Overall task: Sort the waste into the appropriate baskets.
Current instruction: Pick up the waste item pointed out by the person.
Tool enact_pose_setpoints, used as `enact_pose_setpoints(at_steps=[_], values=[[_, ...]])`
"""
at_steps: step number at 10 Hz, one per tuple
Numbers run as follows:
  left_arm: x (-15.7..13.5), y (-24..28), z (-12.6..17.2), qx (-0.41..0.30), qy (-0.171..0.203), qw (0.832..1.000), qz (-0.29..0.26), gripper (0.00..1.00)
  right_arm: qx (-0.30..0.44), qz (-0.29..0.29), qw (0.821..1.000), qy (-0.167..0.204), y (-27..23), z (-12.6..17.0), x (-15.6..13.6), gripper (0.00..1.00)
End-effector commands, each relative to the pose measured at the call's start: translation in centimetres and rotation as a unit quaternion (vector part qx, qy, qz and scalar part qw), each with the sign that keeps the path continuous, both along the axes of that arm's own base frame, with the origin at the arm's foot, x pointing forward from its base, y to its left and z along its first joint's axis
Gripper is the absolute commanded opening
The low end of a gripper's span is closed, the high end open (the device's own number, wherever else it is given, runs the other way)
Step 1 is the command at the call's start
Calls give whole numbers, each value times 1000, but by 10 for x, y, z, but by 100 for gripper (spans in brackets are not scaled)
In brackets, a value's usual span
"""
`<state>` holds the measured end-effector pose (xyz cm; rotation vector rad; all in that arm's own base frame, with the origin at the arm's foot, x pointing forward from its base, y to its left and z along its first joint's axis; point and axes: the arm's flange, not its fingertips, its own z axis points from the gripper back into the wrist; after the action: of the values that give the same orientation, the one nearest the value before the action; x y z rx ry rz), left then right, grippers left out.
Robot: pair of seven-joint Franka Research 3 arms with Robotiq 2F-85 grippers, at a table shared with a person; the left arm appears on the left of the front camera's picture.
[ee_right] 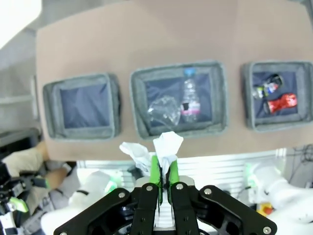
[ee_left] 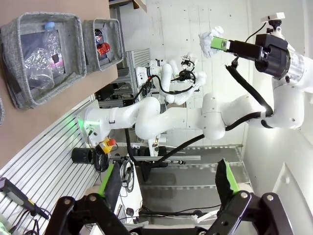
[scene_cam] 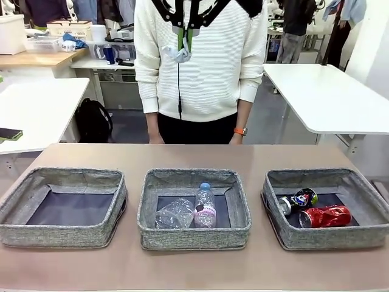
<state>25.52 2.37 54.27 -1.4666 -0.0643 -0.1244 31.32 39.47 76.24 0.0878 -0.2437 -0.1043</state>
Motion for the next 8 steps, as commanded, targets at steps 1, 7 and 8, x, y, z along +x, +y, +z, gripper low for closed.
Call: enact_pose_setpoints(at_steps=[1,7,8], values=[[-1,-2,2,-9,-10,1000,-2,100,-13,-13,1000,-22,-10,9,2,7],[-1,-2,2,-9,-10,1000,-2,100,-3,-7,1000,-6,-6,4,3,7],[-1,-2,2,-9,-10,1000,-2,100,-3,-7,1000,-6,-6,4,3,7]])
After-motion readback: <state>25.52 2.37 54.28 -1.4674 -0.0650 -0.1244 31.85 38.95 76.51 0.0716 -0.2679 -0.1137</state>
